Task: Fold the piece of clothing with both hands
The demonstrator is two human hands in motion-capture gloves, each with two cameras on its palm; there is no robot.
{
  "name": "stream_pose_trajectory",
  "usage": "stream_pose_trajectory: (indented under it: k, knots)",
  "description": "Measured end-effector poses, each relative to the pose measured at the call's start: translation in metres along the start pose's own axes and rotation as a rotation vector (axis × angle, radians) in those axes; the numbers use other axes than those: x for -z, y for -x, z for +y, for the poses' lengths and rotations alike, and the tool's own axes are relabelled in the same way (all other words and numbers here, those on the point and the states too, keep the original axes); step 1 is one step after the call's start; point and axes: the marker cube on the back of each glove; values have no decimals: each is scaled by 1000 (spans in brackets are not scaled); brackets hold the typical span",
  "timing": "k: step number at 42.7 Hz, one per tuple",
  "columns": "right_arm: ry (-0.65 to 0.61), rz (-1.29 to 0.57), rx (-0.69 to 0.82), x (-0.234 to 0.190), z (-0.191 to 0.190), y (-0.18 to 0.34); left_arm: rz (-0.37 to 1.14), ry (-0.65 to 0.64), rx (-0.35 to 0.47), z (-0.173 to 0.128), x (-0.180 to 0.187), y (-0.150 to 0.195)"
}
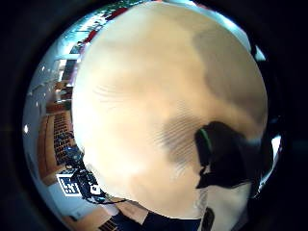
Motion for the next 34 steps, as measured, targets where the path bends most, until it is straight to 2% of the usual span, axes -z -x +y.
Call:
stream_pose_trajectory:
  k: [4,10,14,18,23,26,30,34]
  knots:
    - [-29,-5,-16,3,5,1,-7,-18,-5,0,-3,-2]
    - [-3,-7,-7,15,13,-8,16,55,-94,12,1,-17]
    - [11,-18,-6,24,19,-11,1,18,-106,13,8,-19]
    - [-27,3,-37,47,29,-9,-1,-13,-123,14,21,-22]
    - [-159,85,-61,84,42,11,11,51,-131,28,33,-23]
    - [-182,126,-57,96,50,26,34,98,-134,36,37,-21]
    - [-204,185,-42,108,63,53,46,34,-130,43,47,-15]
    - [-246,251,-41,101,47,75,56,-31,-157,35,50,-4]
